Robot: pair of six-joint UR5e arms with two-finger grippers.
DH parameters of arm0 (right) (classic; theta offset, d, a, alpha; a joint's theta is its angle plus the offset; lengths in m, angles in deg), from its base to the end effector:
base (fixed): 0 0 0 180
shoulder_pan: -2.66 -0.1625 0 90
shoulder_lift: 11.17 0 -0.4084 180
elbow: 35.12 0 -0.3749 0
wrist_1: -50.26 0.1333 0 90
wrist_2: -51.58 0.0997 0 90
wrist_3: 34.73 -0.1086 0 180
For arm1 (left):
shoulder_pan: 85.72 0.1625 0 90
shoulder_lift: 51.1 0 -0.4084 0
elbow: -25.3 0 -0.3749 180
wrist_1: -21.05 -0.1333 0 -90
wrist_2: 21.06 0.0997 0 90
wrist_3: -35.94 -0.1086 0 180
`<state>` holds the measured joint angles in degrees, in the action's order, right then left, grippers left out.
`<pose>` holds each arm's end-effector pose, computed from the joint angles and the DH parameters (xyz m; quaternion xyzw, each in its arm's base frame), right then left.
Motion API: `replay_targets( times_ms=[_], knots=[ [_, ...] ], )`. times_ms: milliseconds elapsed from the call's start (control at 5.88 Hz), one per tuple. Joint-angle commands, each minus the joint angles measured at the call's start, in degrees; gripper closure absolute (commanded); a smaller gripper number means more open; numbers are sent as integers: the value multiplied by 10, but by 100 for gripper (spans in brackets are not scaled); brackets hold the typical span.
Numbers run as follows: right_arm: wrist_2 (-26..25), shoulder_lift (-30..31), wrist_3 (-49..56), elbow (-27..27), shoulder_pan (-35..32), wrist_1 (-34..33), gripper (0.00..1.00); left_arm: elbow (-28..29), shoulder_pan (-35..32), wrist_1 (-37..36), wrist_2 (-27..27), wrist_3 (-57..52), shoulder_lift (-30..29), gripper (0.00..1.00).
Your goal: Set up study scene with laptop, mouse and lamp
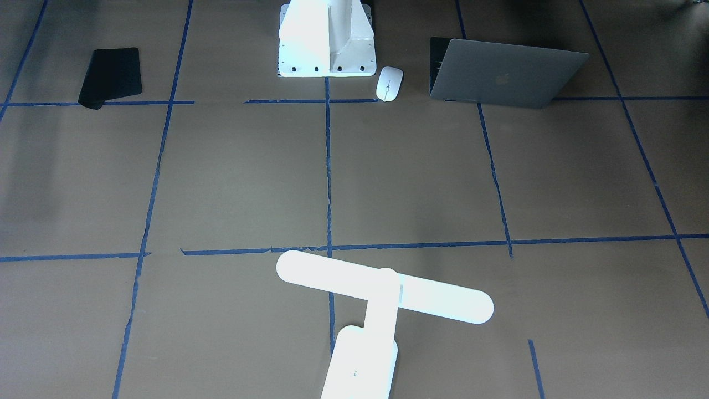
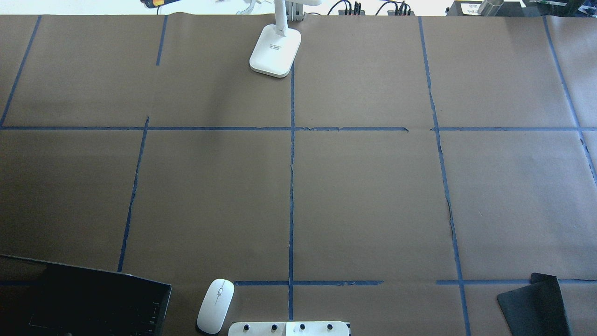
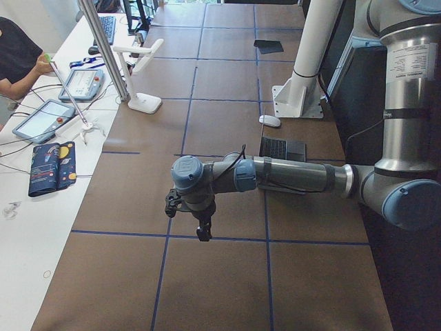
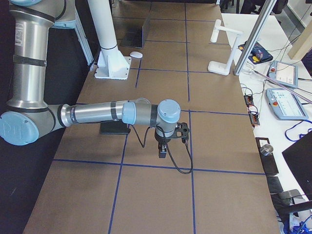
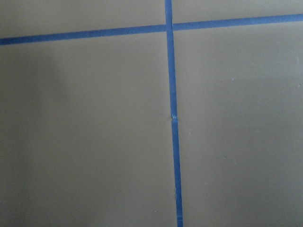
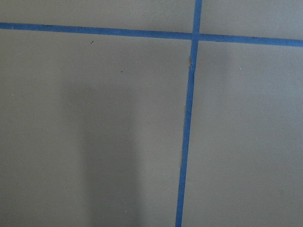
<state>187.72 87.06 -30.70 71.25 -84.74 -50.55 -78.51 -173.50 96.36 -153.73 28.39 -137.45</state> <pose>0.0364 -0.4108 0.5934 -0.0165 -0.3920 -0.0441 0.9188 -0.0428 -0.4381 0.5914 -0.0199 0.3649 0.0649 0.9286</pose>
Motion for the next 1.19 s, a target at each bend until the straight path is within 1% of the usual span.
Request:
replay_targets(
  times_ms=[0, 170, 340, 510, 851, 1021],
  knots=[
    [-1, -3, 3, 0, -1, 0, 0, -63, 3, -76, 4, 1, 0, 0],
    [-2, -8, 4, 3, 0, 3, 0, -65, 4, -76, 4, 2, 1, 0],
    [-3, -20, -1, -3, 0, 21, 0, -66, 5, -75, 3, 4, 4, 0],
    [-3, -18, -3, -6, 0, 20, 0, -67, 7, -72, 2, 2, 2, 0],
    [-1, -18, -3, -4, 0, 22, 0, -64, 8, -48, -4, 3, -11, 0],
    [0, -18, 0, -5, 0, 23, 0, -70, 8, -27, -5, 1, -3, 0]
  ],
)
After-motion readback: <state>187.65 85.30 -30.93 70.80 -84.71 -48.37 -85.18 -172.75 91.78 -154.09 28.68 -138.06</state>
